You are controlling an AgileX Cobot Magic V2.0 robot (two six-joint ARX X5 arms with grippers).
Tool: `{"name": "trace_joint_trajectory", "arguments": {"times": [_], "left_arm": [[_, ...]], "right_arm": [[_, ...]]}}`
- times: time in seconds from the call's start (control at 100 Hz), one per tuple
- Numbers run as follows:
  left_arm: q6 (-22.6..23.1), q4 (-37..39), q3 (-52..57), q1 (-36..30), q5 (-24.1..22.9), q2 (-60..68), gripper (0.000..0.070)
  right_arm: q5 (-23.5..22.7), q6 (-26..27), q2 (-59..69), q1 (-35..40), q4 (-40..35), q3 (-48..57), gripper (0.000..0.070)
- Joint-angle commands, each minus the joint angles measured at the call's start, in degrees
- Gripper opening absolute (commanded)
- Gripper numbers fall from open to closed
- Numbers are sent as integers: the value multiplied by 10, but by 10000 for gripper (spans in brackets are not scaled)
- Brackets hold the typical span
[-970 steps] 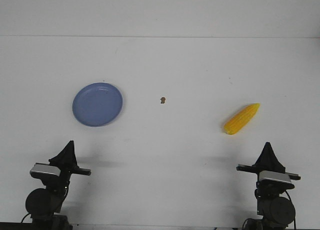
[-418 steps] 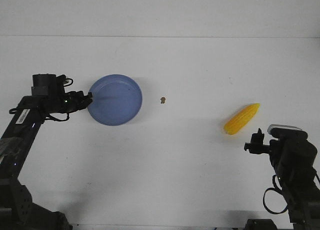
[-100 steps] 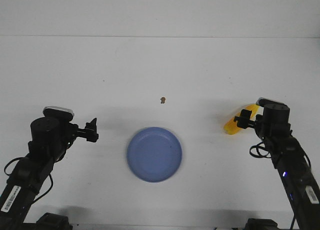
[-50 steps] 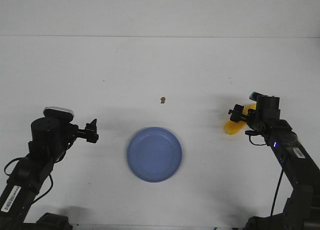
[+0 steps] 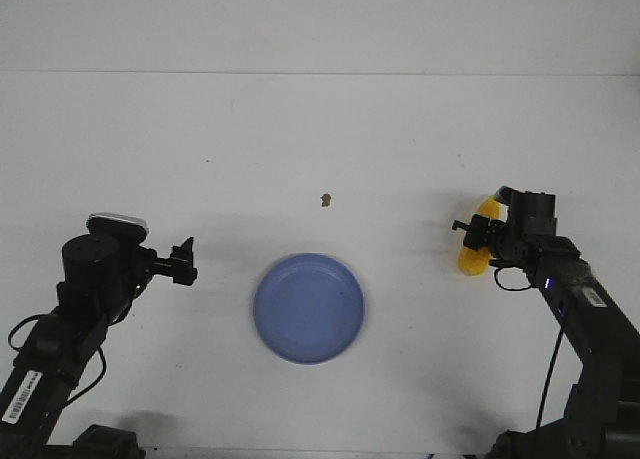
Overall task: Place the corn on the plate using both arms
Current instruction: 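Carry the corn with the right gripper over the blue plate and lower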
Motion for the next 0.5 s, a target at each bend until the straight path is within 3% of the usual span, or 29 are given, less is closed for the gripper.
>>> {"name": "trace_joint_trajectory", "arguments": {"times": [0.0,0.14,0.28,0.49], "left_arm": [[3,3,6,-2,-1,4,550],[3,3,6,-2,-1,4,550],[3,3,6,-2,-1,4,550],[3,3,6,-2,-1,4,550]], "right_arm": [[-19,-7,8,2,0,10,165],[-74,-12,-32,22,-7,10,165],[-79,-14,-87,82,-20,10,165],[-87,-19,-116,247,-54,10,166]]}}
